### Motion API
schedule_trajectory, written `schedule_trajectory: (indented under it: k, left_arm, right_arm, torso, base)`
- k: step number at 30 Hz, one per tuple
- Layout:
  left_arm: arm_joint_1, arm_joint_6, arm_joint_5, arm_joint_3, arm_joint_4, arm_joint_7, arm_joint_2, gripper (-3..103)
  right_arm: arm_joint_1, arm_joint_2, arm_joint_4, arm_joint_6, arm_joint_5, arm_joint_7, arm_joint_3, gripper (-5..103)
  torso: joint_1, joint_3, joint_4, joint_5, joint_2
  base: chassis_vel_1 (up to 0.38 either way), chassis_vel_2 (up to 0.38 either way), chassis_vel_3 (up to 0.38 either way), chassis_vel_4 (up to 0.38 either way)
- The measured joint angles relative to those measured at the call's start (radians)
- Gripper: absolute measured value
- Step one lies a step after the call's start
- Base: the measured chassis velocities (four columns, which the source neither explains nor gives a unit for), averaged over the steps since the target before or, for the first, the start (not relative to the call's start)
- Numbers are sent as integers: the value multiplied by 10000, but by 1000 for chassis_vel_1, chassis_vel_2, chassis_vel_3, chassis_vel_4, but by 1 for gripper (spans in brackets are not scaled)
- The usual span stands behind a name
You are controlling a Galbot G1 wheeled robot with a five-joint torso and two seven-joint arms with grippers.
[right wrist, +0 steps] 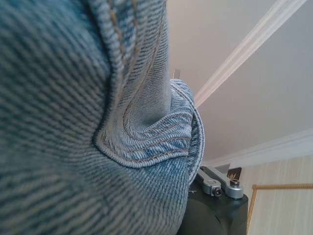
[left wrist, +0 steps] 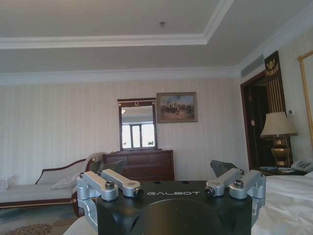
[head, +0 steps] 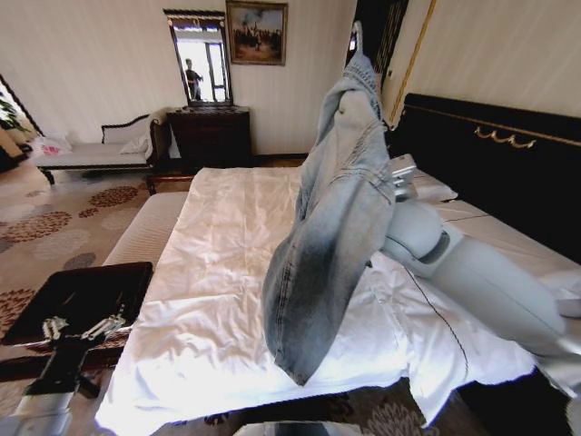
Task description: Pick up the clothes from the bed and hang them on the clothes hanger.
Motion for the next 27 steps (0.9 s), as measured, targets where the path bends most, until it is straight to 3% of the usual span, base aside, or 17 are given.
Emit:
schedule_trajectory:
  k: [12, 18, 21, 27]
  left_arm:
    - [101, 19, 121, -28, 27, 82, 94, 100]
    - [102, 20, 124, -29, 32, 90, 93, 100]
    - [101, 20, 126, -27, 35, 94, 91, 100]
    - [99, 19, 125, -25, 39, 97, 91, 100]
  right_arm:
    - [-638, -80, 72, 1, 66, 2, 288, 22]
    - [-1844, -262, 267, 83, -58, -40, 846, 22]
    - [-2976, -328, 366, 300, -571, -438, 1409, 22]
    - [-3558, -282, 489, 309, -1048, -695, 1814, 22]
  torso:
    - [1, 1, 2, -2, -1]
    - [0, 1, 2, -1, -1]
    - [0, 2, -2, 6, -1]
    - [0, 1, 1, 1, -1]
  base:
    - [0, 0, 0, 0]
    - [0, 0, 0, 0]
    - [0, 0, 0, 0]
    - [0, 0, 0, 0]
